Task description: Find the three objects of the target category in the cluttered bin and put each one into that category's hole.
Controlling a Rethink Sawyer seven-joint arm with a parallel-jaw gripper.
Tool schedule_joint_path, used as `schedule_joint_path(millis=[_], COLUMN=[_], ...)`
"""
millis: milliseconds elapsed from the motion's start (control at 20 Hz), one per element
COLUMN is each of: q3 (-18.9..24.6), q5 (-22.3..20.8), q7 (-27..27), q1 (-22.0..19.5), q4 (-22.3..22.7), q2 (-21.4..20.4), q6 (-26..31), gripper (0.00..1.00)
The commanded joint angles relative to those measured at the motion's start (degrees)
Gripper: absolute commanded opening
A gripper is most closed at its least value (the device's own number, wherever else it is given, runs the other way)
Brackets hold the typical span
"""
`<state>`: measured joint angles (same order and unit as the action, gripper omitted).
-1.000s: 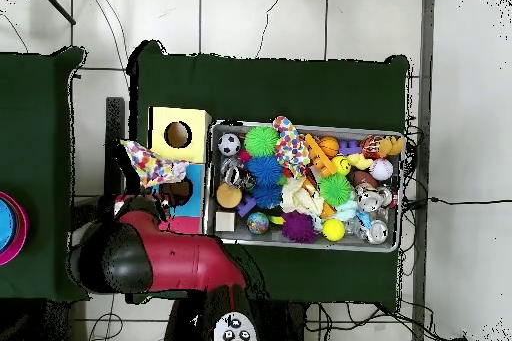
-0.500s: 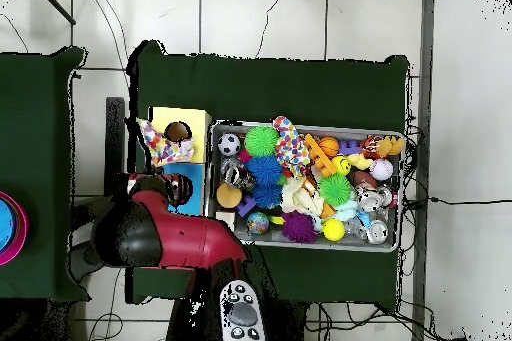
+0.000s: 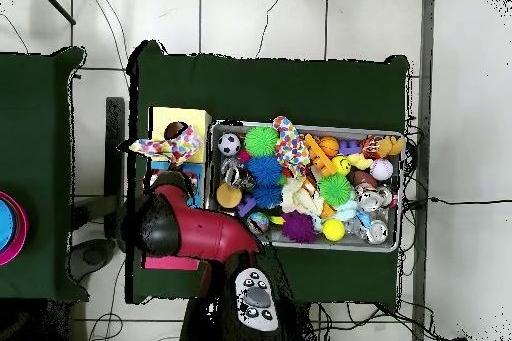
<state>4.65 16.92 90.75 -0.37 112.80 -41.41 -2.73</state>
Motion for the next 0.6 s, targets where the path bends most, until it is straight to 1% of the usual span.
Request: schedule_joint_path(millis=[50, 200, 350, 600], q3=[-0.84, -0.44, 1.00, 2.70], q5=[1.98, 1.86, 2.20, 3.29], q7=[12.87, 13.28, 14.54, 15.41], q1=[-0.79, -0.95, -1.37, -1.64], q4=[-3.90, -4.29, -4.45, -5.19], q2=[3.06, 3.69, 3.17, 2.41], q6=[-3.45, -4.29, -4.97, -3.68], gripper=[0.00, 0.00, 0.00, 0.00])
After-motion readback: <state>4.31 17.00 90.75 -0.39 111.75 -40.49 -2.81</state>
